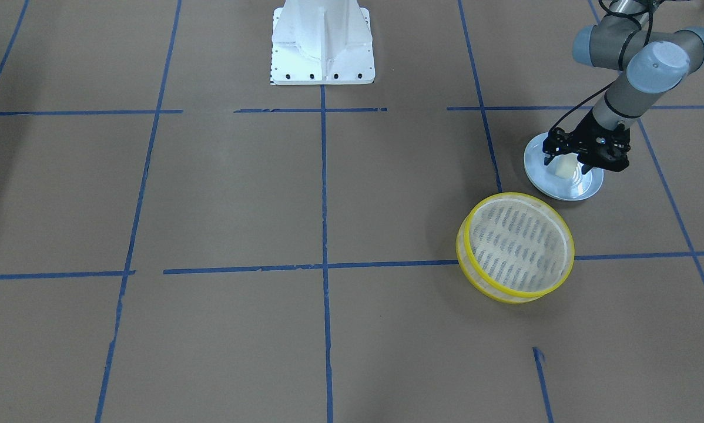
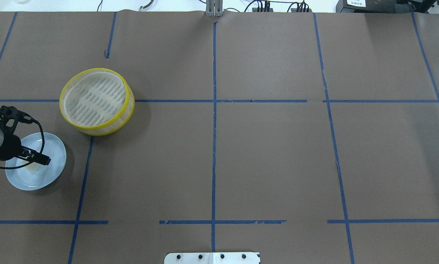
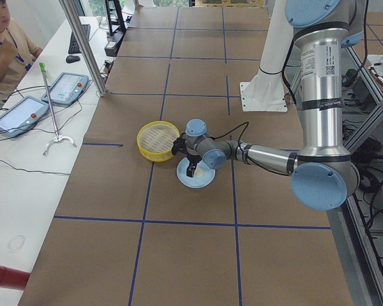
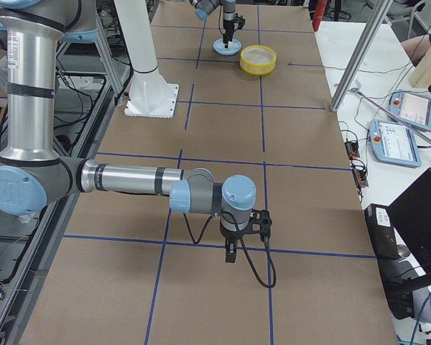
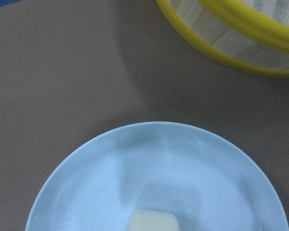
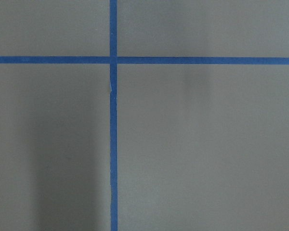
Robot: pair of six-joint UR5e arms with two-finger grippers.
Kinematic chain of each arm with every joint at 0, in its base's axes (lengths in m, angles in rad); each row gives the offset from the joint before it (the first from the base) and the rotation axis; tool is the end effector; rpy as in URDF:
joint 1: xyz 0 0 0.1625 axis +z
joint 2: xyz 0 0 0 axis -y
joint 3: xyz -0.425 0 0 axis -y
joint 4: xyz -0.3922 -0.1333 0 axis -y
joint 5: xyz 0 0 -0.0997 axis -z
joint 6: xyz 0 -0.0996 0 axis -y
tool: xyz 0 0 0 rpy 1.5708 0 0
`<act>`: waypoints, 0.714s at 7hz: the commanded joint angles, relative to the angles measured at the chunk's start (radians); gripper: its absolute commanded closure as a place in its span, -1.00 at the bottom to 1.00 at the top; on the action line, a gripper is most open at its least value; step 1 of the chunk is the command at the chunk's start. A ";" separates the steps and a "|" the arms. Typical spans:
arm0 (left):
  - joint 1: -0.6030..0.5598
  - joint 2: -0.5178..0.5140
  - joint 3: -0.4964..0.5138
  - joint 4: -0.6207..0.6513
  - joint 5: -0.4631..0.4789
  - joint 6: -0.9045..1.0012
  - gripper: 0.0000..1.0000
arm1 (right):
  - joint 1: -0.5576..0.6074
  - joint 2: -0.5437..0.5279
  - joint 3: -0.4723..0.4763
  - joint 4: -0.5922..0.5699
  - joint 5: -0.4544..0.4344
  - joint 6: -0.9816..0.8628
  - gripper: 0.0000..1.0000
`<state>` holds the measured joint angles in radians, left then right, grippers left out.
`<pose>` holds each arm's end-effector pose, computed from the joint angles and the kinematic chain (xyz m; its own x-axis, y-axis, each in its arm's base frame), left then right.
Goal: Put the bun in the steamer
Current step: 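Lower the left gripper over the white bun on the blue plate and grasp it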
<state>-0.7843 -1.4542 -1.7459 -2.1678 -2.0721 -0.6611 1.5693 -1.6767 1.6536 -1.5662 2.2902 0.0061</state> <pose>0.2754 -0.3955 0.5701 0.6698 0.3095 -0.6750 -0.1899 0.9502 0.2472 0.0670 -0.4456 0.6709 0.7522 0.0172 0.6587 -0.0031 0.9997 -0.0225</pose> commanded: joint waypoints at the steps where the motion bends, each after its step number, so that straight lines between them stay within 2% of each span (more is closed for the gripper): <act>1: 0.019 0.005 0.008 0.005 0.003 -0.002 -0.54 | 0.000 0.000 0.000 0.000 0.000 0.000 -1.00; 2: 0.019 0.008 -0.001 0.005 0.003 -0.002 -0.25 | 0.000 0.000 0.000 0.000 0.000 0.000 -1.00; 3: 0.019 0.011 -0.007 0.005 0.003 -0.002 -0.14 | 0.000 0.000 0.000 0.000 0.000 0.000 -1.00; 5: 0.014 0.011 -0.009 0.005 0.000 -0.002 0.35 | 0.000 0.000 0.000 0.000 0.000 0.000 -1.00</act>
<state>-0.7674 -1.4441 -1.7542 -2.1629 -2.0707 -0.6627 1.5693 -1.6766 1.6536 -1.5662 2.2902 0.0061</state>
